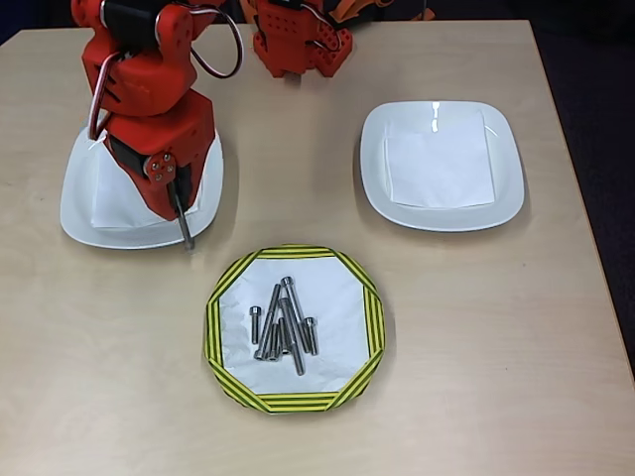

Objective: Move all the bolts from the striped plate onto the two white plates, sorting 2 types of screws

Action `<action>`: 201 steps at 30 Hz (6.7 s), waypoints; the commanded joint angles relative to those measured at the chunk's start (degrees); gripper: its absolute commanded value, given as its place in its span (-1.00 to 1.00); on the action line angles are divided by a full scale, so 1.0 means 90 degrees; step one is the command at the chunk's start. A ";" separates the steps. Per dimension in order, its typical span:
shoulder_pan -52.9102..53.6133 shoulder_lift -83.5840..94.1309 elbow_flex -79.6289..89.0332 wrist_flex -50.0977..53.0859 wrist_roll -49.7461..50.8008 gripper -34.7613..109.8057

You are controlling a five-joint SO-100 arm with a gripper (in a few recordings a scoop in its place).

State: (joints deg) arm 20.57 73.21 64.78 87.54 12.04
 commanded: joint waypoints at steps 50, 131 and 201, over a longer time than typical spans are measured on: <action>0.1582 0.0908 0.2031 -0.0049 -0.0371 -0.23; -0.1396 -0.1455 -0.1680 -0.0156 0.4189 -0.52; -0.2539 -0.1113 0.0059 -0.2793 0.6719 -0.28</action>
State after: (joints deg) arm -0.88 62.40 64.69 63.72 70.31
